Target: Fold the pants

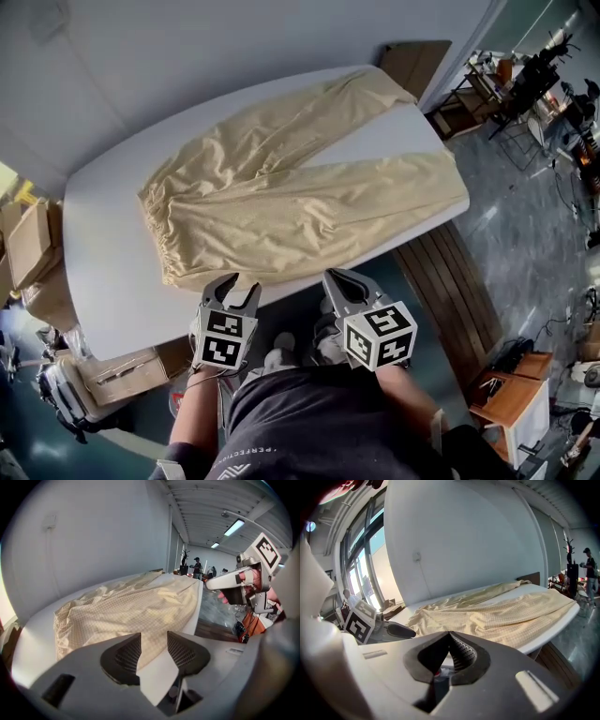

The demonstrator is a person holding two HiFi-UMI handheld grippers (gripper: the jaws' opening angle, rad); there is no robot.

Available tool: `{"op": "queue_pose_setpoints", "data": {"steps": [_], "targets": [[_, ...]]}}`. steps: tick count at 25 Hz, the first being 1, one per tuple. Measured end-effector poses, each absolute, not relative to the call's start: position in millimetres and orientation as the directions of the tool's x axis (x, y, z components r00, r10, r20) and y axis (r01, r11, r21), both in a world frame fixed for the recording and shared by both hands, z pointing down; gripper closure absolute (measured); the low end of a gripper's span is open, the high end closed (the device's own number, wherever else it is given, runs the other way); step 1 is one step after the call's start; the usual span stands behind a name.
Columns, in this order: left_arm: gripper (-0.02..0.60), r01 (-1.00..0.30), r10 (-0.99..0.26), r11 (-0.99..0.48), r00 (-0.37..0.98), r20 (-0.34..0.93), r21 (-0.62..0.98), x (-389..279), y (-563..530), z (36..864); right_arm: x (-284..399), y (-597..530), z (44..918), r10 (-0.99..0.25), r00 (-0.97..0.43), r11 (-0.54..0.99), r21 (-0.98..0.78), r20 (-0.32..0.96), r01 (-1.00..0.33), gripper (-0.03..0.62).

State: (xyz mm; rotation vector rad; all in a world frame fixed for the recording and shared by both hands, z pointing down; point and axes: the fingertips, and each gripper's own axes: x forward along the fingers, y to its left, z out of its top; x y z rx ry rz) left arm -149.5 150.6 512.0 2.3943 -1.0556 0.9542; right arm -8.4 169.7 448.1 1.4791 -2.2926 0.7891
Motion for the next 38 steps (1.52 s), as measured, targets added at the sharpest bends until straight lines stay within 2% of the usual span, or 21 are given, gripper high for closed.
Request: {"op": "queue_pose_setpoints", "data": {"steps": [8,16,19,25,33,38], "targets": [[0.38,-0.751,-0.462,-0.658,0.46,0.758,0.055,-125.4,135.8,532.1,15.3,136.3,448.8,-0.707,-0.463,0.351,-0.303,0.535,-0.886,0.597],[0.392,-0.786,-0.45,-0.615,0.415,0.791,0.062,-125.4,132.9,537.0,44.3,113.4,450.3,-0.695,-0.476,0.344,-0.332,0.54,-0.878,0.597],[0.429,-0.788,-0.446,-0.614,0.389,0.806,0.041,-124.0,132.1,536.5,53.9,110.8,453.6,-0.69,-0.476,0.341,-0.336,0.546,-0.878,0.597],[0.561,-0.782,-0.467,-0.62,0.311,0.828,-0.056,-122.5,123.3,532.1,80.3,106.7,461.4,-0.694,-0.454,0.309,-0.339,0.559,-0.889,0.597],[0.566,-0.794,-0.478,-0.6,0.256,0.84,-0.099,-125.0,107.3,530.9,116.0,95.4,468.5,-0.713,-0.4,0.258,-0.315,0.576,-0.913,0.597],[0.566,-0.81,-0.495,-0.572,0.22,0.841,-0.125,-119.0,94.2,519.0,162.5,91.4,469.2,-0.733,-0.337,0.169,-0.322,0.591,-0.932,0.595]]}}
